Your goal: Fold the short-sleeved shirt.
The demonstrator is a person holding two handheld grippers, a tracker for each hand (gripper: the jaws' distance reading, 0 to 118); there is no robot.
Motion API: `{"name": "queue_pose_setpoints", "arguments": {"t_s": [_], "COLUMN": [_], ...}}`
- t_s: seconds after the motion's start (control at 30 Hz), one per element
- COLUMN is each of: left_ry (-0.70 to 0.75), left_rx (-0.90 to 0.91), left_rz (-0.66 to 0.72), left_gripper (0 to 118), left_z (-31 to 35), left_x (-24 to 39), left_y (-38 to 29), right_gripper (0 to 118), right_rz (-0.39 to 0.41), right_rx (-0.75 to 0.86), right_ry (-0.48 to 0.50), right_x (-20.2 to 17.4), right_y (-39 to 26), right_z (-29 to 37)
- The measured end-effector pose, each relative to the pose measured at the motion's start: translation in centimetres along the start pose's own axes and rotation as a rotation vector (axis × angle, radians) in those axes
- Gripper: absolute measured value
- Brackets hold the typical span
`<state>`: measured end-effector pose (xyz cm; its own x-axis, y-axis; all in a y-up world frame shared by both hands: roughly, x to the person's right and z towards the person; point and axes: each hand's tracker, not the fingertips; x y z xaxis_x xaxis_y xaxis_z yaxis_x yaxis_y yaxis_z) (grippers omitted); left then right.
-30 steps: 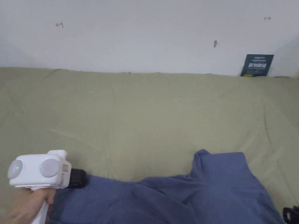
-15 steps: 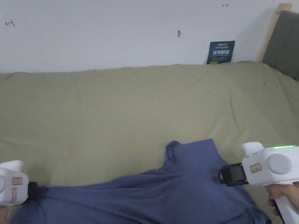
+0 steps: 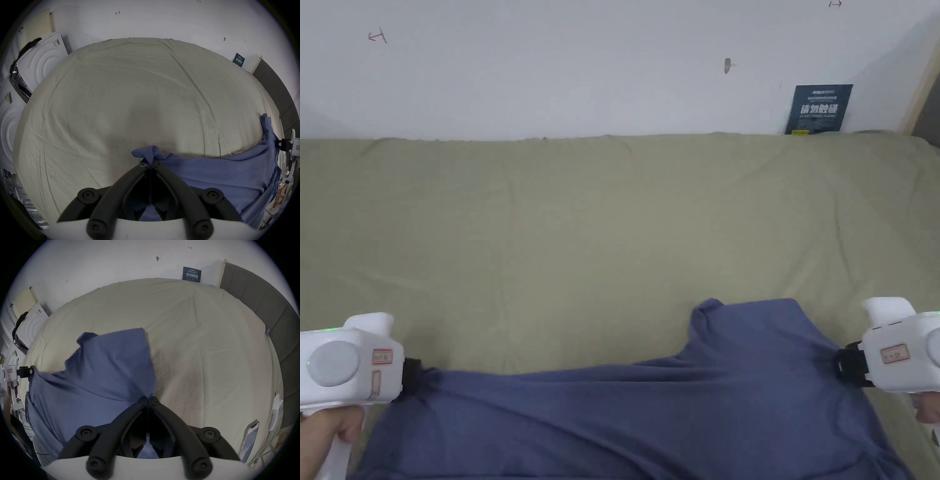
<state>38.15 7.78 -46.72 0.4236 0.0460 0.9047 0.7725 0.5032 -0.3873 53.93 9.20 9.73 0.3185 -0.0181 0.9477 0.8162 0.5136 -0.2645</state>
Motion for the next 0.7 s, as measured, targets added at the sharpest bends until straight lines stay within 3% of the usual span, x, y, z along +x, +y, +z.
{"name": "queue_pose_setpoints", "arguments": {"t_s": [0.13,0.33,0.7], "left_ry": [-0.009,-0.039,-0.081], "left_rx": [0.022,0.094,0.163], "left_rz": [-0.019,-0.021,-0.054], "left_gripper": [0,0,0], "left_z": [2.0,8.0,15.3], "left_x": [-0.5,-2.1,-4.8], "left_y": [-0.2,-2.5,-11.2], "right_gripper": [3,3,3], "right_rz": [-0.046,-0.045,-0.041], "right_rx": [0.067,0.13,0.198], "right_ry": [0.059,0.105,0.145], "right_x": [0.4,0.6,0.9], "right_y": [-0.5,-3.0,-13.1], "right_z": [4.0,10.2,17.7]}}
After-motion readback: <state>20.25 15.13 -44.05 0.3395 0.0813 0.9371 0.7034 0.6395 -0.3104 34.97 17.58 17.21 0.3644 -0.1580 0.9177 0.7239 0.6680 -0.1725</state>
